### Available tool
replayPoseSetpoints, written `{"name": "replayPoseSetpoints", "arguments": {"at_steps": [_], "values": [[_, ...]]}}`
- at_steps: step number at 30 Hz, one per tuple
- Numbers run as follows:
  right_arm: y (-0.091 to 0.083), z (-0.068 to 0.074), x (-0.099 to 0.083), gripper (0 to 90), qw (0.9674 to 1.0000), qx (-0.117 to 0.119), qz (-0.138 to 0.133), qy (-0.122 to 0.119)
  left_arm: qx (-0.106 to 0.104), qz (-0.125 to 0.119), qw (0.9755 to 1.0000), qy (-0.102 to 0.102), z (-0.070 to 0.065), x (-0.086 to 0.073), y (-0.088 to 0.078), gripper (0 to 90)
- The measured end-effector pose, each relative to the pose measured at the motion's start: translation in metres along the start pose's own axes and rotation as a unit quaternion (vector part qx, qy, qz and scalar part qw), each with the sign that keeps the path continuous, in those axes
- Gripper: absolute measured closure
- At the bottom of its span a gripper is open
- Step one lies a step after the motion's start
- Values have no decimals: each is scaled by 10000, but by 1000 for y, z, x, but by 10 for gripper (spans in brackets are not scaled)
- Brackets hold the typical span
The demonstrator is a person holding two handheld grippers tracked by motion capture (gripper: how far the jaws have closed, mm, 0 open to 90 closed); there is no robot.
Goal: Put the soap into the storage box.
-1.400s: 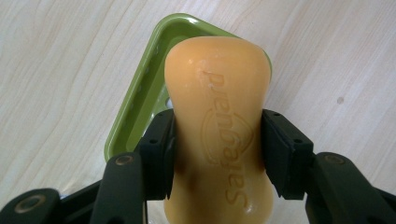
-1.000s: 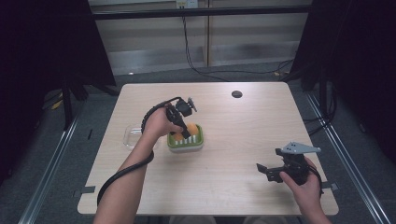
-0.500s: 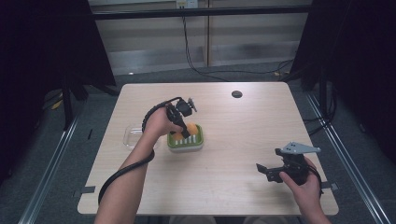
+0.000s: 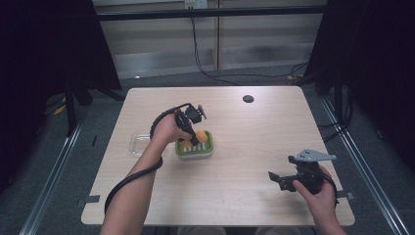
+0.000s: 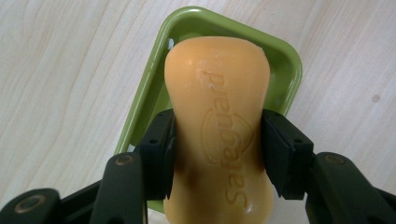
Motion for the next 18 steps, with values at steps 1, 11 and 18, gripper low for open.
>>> {"name": "replayPoseSetpoints", "arguments": {"at_steps": [1,11,18], "values": [[0,0,0,14,10000,2,-1,4,0,0,10000,0,0,0,0,493],[0,0,0,14,10000,14,18,-29,6,41,10000,51,0,1,11,493],[0,1,0,14,10000,18,15,-34,20,65,9999,115,2,1,17,493]]}}
Point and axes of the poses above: each handheld gripper's, and its own axes: y roughly forward along the jaws, x roughly out of its top, z roughly to its left, the point moved 1 cm from there along y, roughly forward along the jaws, and after that the axes turned 4 degrees about -z, right-handed, at the moved point
